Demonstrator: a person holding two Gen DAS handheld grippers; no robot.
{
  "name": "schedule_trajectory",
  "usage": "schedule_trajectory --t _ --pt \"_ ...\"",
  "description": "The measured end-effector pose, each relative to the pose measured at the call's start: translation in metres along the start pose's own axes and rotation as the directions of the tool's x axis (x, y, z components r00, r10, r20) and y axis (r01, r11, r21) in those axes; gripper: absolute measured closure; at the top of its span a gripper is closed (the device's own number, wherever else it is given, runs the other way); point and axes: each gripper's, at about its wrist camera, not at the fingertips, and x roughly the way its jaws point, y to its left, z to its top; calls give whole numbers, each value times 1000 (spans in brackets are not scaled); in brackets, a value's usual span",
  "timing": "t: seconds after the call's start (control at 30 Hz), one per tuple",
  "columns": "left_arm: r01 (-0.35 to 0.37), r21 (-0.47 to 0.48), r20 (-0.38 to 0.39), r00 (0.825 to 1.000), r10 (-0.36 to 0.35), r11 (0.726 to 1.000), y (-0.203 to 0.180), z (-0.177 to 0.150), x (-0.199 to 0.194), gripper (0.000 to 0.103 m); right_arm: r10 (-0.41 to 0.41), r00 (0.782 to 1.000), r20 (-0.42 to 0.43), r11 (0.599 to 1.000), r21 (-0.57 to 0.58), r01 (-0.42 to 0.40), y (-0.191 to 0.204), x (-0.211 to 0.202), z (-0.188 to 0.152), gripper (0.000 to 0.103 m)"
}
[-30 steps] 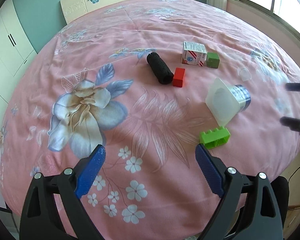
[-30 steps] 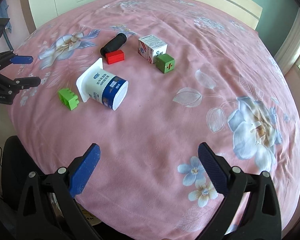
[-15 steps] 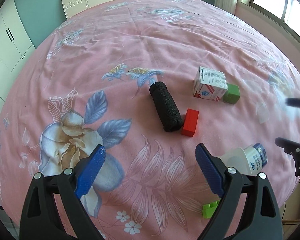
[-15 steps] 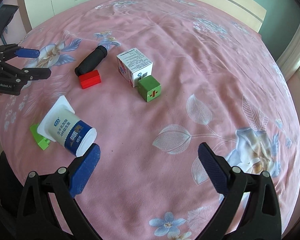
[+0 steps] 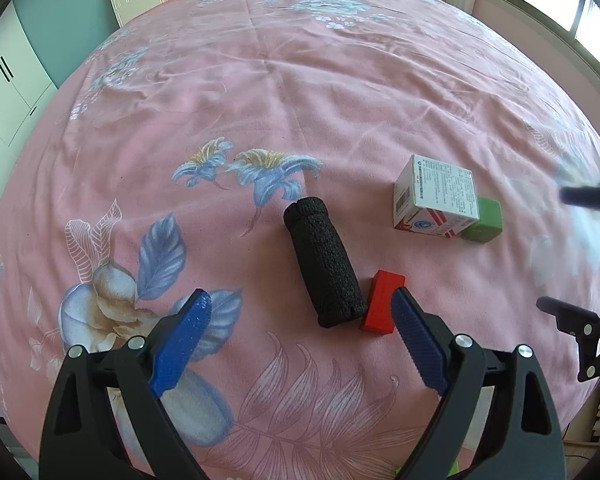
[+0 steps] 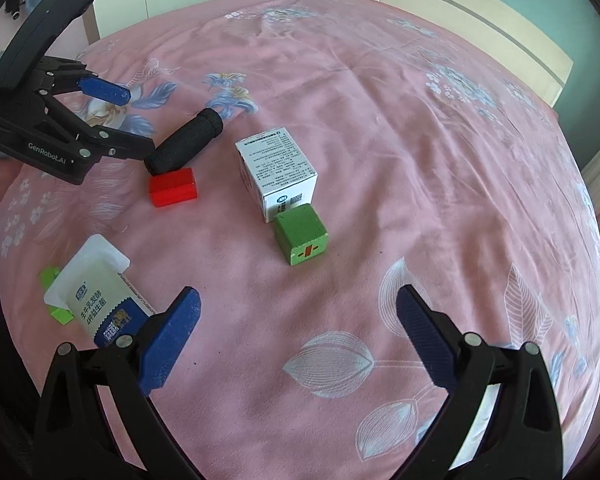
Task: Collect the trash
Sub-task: 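Close the left tool on the black foam tube while the right tool grasps the green block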
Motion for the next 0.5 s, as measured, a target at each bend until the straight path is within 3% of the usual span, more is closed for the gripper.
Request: schedule_trajectory --t 0.33,0.4,0.47,0.5 --pt "6 9 -47 999 -6 1000 -4 18 30 10 43 999 24 999 -29 -42 -8 27 16 7" --pt "5 6 -52 999 -5 1000 -4 20 34 10 57 998 33 998 -34 -56 -9 32 19 13" --pt "12 4 -54 998 -12 1000 -4 22 37 10 74 997 21 997 -38 -73 -9 40 22 31" --pt "9 6 -54 998 -9 1000 -4 22 38 10 82 997 15 996 -43 -81 -9 44 23 33"
